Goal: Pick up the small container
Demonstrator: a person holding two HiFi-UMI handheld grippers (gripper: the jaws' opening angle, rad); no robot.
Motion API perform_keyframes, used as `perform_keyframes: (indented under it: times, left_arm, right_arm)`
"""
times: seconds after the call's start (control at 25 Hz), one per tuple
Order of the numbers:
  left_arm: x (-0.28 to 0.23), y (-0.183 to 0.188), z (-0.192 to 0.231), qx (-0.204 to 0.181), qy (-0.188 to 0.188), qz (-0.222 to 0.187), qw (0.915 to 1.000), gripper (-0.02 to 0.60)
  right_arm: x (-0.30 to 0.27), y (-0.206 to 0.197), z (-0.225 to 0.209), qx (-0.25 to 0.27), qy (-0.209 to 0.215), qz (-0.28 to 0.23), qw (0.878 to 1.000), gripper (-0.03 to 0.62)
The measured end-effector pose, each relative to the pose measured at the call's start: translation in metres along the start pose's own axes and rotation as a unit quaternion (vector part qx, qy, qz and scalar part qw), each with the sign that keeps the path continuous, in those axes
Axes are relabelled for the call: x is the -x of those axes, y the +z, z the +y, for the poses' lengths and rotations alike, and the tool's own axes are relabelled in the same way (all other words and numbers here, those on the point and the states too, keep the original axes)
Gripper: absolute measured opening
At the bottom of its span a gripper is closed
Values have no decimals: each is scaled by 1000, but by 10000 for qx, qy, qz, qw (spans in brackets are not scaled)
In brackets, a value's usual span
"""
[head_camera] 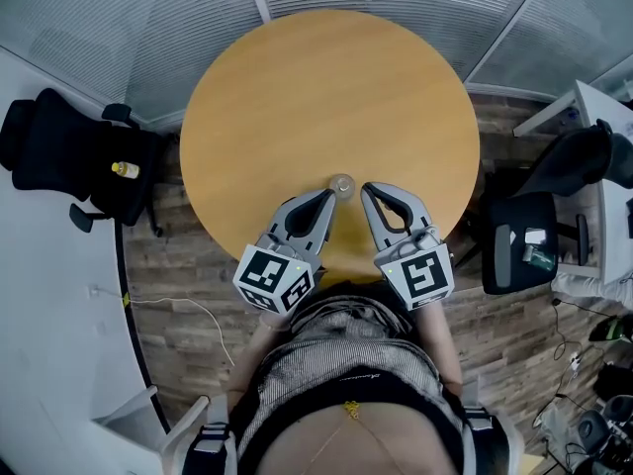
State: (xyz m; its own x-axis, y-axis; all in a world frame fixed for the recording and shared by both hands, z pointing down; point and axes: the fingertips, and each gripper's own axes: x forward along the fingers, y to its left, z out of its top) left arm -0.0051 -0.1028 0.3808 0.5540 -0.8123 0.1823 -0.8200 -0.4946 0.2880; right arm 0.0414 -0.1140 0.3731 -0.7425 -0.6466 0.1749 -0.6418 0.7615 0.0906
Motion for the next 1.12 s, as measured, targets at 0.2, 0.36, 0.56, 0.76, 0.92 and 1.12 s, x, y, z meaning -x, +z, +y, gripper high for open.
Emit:
perform_keyframes:
  times: [0.2,0.36,0.56,0.76,0.92,1.12]
  left_arm:
    - [0,-2,4,33,2,10,10000,3]
    - [0,-2,4,44,4,20,10000,3]
    - [-1,-4,8,29,0,54,10000,3]
    - [-1,-8,7,68,14,94,9999,3]
    - [4,-9,14,111,106,103,9998,3]
    - [11,-13,24,169,251,134,9995,3]
  right_arm:
    - [-2,-3,1,-16,-6,45,10000,20]
    - [-1,-5,0,35,1,51,10000,20]
    - [-4,-10,0,-121,-44,147,9998,20]
    - [-5,-21,-2,-269,-2,186,9995,20]
    - [-13,-31,-5,-449,-18,287,9986,20]
    - [-23,-46,-12,-564,-71,432,9974,20]
